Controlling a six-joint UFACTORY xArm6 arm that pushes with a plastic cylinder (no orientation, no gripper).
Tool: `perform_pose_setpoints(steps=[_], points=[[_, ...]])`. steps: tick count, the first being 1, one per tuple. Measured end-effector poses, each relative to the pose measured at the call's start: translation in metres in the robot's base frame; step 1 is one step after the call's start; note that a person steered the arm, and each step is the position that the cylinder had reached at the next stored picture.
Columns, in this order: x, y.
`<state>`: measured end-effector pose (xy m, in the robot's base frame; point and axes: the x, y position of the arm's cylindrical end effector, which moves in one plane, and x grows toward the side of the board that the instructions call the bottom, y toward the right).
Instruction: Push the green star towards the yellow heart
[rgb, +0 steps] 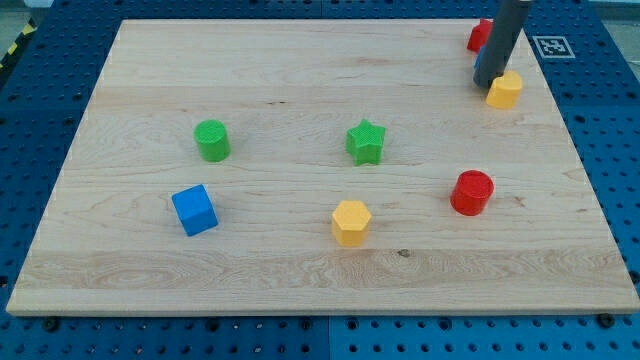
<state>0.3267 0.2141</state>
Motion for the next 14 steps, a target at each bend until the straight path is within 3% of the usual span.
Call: perform_pose_setpoints(steps=[1, 3, 4, 8, 12, 14], points=[[0.011, -0.063], [0.072, -0.266], [0.110, -0.265], [0.136, -0.137], [0.083, -0.117], [0.097, -0.068]])
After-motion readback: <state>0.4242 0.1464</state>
